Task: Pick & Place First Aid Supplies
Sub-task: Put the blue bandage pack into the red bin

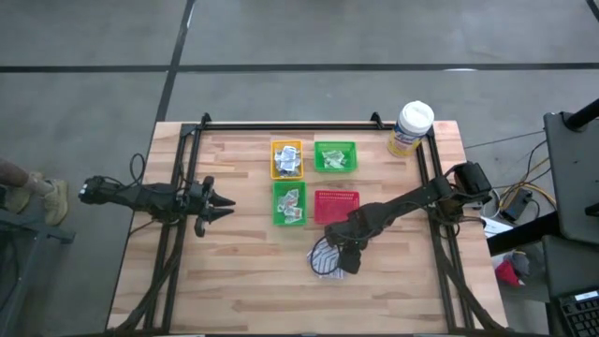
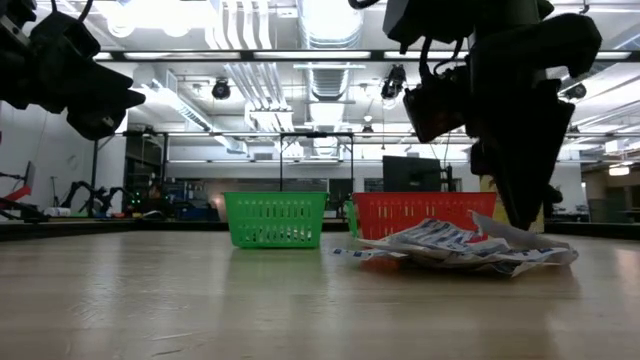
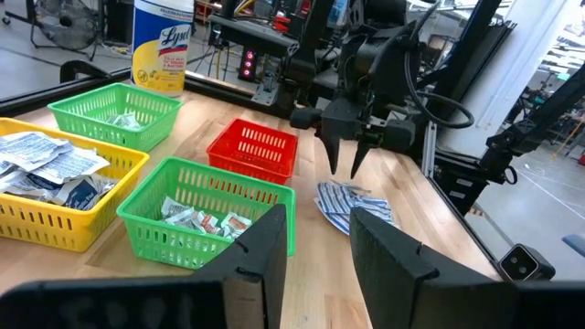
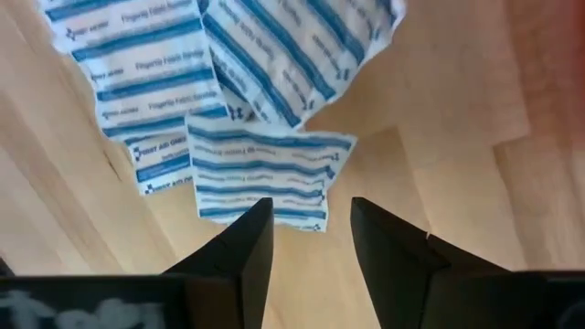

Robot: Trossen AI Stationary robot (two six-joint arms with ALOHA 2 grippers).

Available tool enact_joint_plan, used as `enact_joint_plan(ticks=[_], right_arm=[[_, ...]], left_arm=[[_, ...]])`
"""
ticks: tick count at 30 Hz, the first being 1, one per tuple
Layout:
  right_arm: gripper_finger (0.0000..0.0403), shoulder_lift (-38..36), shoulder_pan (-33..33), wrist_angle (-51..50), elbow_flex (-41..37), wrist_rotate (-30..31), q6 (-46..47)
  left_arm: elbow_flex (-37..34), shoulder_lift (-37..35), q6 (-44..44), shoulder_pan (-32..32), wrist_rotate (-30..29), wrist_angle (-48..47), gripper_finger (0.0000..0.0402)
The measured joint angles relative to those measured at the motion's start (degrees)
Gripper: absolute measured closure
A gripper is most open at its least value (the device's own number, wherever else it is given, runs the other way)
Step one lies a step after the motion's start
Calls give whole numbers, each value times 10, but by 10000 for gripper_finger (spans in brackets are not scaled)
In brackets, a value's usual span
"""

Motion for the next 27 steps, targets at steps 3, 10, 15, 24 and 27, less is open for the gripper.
enact_joint_plan(ticks=[3,10,15,24,27], right_arm=[[257,-2,-1,-1,2,18,-4],[262,-3,-6,1,7,77,-41],[263,-3,-9,6,4,98,-125],[248,-3,-13,11,3,104,-252],[244,-3,-13,13,3,90,-274]], left_arm=[[0,0,0,0,0,0,287],[0,0,0,0,0,0,287],[0,0,-1,0,0,0,287],[0,0,-4,0,0,0,287],[0,0,-5,0,0,0,287]])
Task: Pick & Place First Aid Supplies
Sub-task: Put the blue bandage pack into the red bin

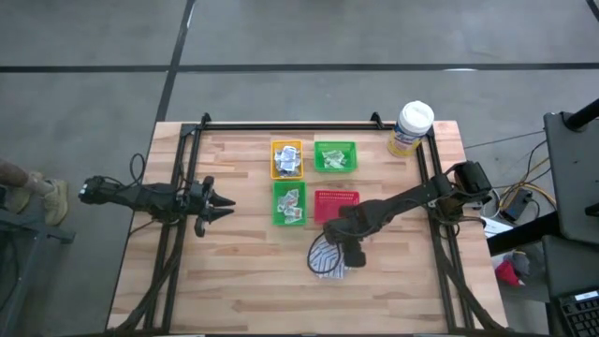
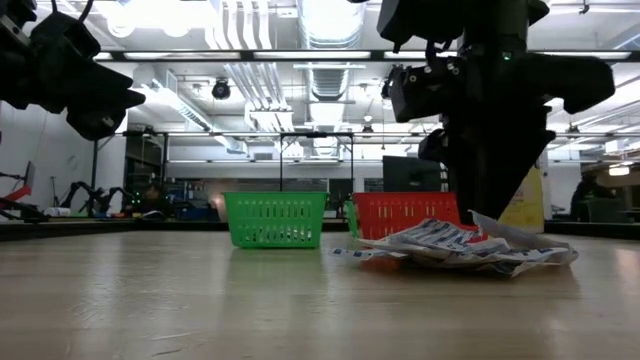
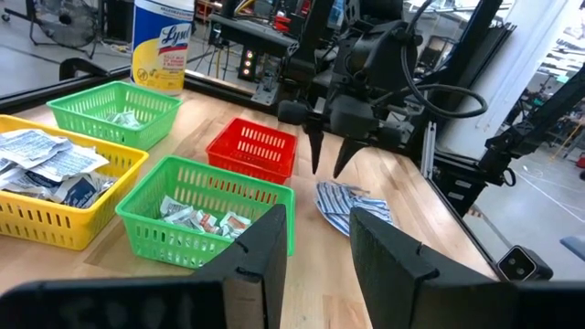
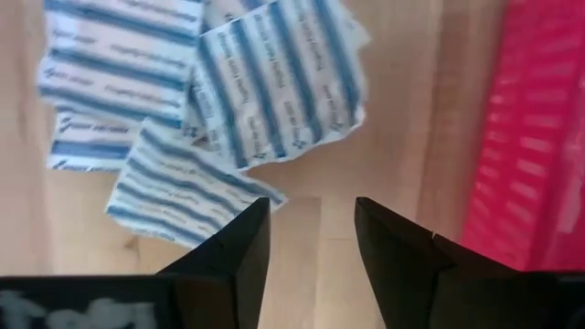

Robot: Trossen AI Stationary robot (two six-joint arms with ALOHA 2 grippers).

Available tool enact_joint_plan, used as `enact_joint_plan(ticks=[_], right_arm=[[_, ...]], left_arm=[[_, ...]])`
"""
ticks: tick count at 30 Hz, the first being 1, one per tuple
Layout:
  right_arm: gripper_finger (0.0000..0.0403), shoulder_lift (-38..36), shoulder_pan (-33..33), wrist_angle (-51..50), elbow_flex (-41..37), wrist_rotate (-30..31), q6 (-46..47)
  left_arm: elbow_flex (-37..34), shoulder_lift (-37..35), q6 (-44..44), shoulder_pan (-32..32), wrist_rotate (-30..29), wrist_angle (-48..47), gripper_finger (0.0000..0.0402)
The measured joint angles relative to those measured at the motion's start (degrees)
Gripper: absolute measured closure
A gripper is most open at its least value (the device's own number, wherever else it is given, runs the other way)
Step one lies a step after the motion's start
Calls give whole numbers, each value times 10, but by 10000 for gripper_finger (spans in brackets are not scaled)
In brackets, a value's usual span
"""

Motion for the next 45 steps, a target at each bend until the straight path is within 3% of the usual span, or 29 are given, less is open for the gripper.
enact_joint_plan(ticks=[14,28,45], right_arm=[[241,0,-6,27,0,-53,-97],[242,45,-22,25,-6,-80,-131],[301,43,-25,21,-10,-89,-124]], left_arm=[[0,0,-7,0,0,0,287],[0,0,-20,0,0,0,287],[0,0,-23,0,0,0,287]])
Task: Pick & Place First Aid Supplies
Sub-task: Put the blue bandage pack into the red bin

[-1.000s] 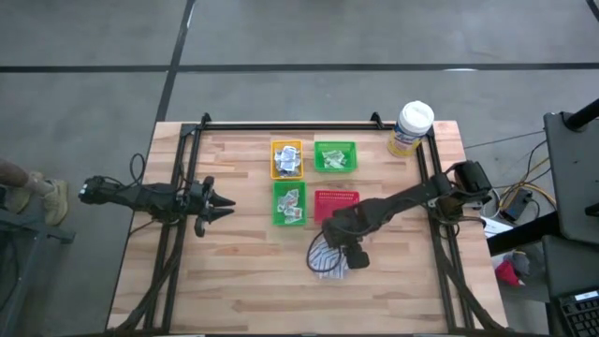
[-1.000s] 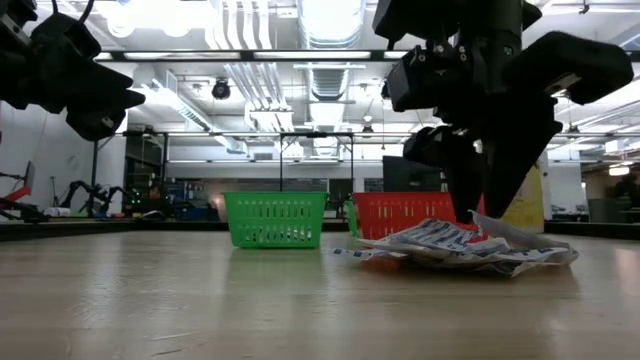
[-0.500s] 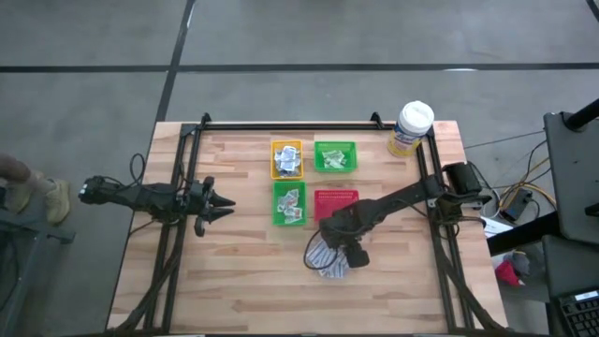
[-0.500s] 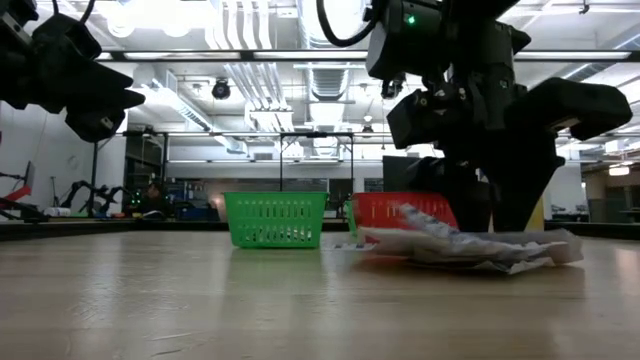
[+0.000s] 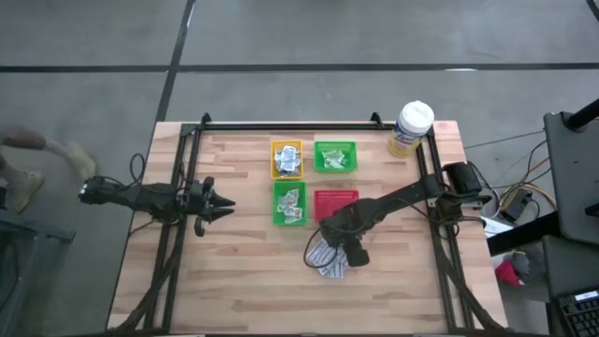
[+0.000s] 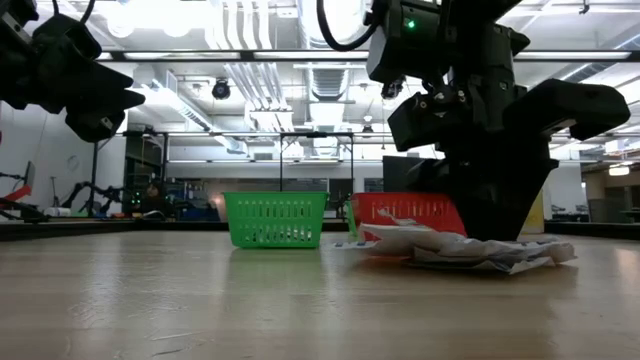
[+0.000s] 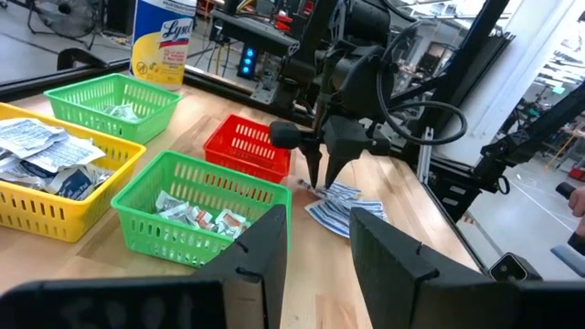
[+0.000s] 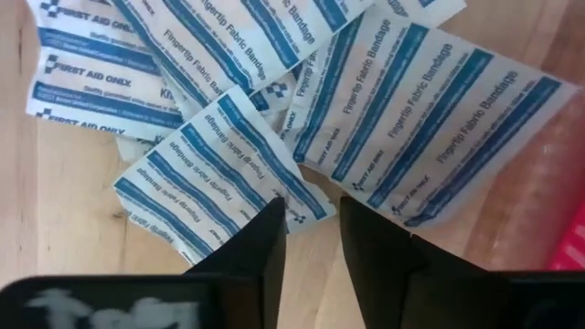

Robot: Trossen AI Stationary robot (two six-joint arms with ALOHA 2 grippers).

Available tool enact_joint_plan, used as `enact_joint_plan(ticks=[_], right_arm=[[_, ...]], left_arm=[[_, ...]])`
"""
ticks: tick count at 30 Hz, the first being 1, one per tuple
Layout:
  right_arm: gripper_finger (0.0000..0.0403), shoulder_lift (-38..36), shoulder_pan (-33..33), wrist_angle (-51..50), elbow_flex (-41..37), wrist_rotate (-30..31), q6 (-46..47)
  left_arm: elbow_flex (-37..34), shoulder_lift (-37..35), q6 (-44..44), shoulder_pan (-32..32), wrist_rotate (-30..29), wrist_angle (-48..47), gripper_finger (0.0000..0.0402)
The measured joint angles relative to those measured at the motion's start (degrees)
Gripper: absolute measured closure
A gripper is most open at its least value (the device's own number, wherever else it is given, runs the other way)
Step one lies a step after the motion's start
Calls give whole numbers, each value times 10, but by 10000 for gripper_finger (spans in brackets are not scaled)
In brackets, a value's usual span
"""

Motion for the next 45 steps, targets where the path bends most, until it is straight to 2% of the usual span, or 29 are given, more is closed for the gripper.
enact_joint_plan(ticks=[19,29,39,45], right_arm=[[391,0,0,-6,-4,-2,28],[394,-1,1,-45,-4,-8,53],[395,-2,1,-159,16,-24,60],[395,-3,1,-168,19,-29,54]], left_arm=[[0,0,0,0,0,0,287],[0,0,0,0,0,0,287],[0,0,2,0,0,0,287],[0,0,4,0,0,0,287]])
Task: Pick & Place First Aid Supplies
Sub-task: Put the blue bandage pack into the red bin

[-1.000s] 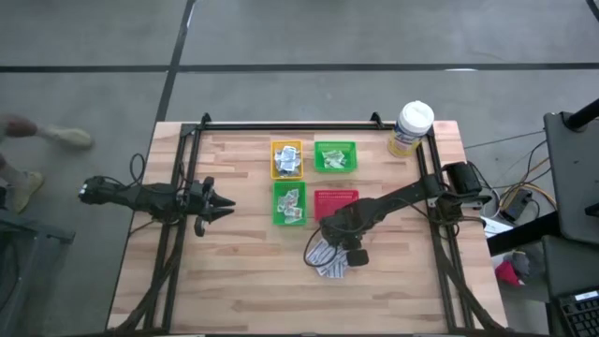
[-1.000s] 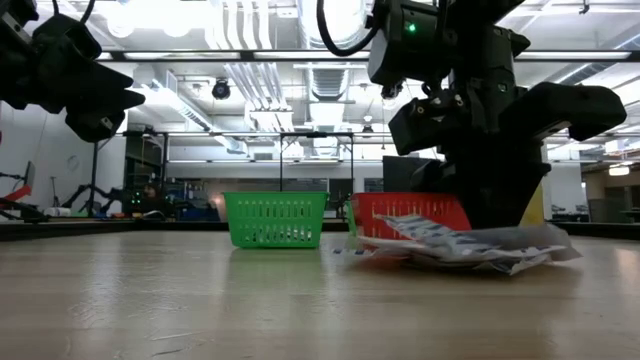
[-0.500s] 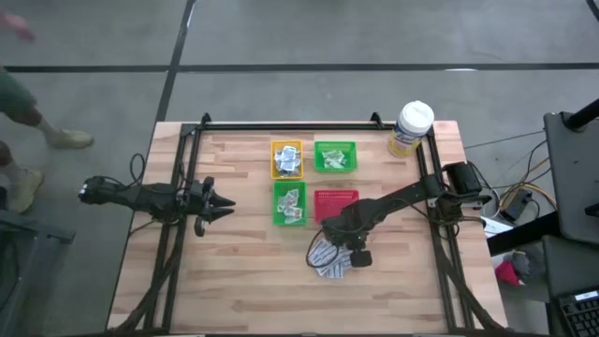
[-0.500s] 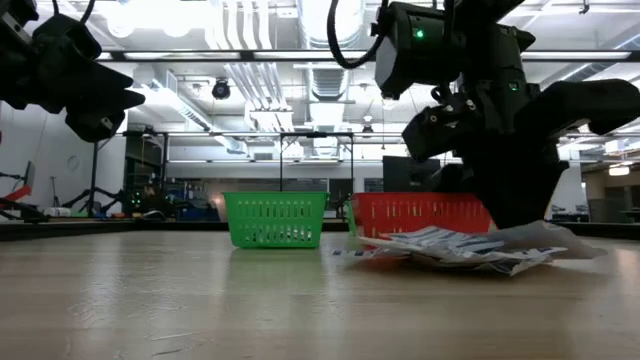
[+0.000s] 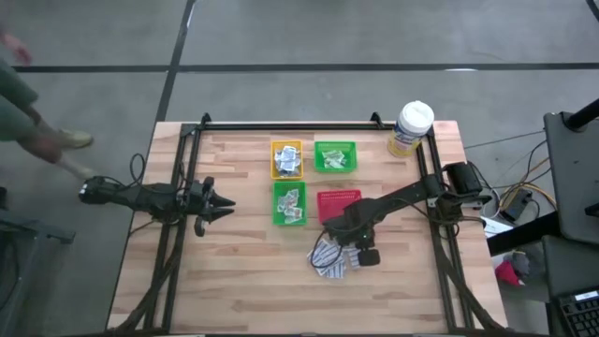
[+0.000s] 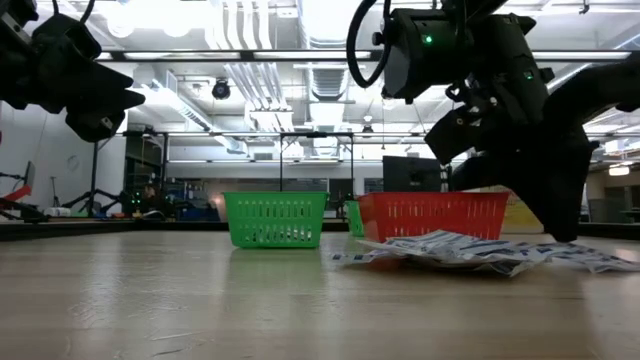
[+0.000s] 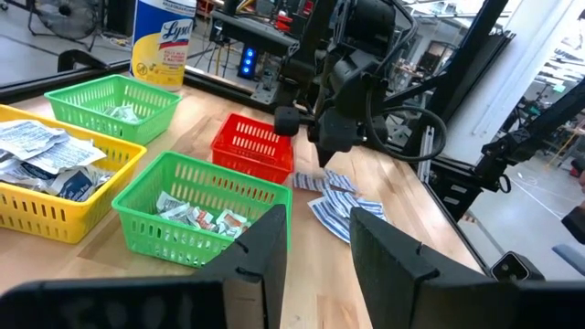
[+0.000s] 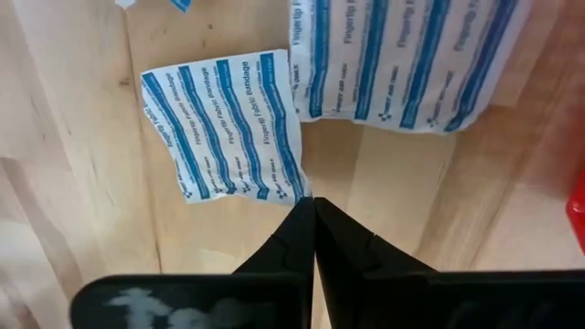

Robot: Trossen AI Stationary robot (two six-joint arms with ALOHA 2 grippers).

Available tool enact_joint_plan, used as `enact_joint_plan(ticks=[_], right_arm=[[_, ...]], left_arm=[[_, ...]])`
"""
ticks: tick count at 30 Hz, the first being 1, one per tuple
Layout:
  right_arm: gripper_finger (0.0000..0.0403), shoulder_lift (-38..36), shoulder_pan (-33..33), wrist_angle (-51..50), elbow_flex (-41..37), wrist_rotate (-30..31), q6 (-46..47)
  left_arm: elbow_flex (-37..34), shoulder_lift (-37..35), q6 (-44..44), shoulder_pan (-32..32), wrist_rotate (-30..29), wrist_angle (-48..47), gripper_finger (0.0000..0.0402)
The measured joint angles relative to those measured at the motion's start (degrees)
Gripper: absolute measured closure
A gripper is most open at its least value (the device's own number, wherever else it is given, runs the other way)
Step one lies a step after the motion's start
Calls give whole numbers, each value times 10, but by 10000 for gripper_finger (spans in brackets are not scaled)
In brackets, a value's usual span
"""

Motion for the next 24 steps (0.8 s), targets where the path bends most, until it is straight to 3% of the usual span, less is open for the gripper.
enact_joint_plan(ticks=[15,24], right_arm=[[393,0,0,1,-17,-3,21],[342,-1,0,2,-17,-3,19]], left_arm=[[0,0,0,0,0,0,287],[0,0,0,0,0,0,287]])
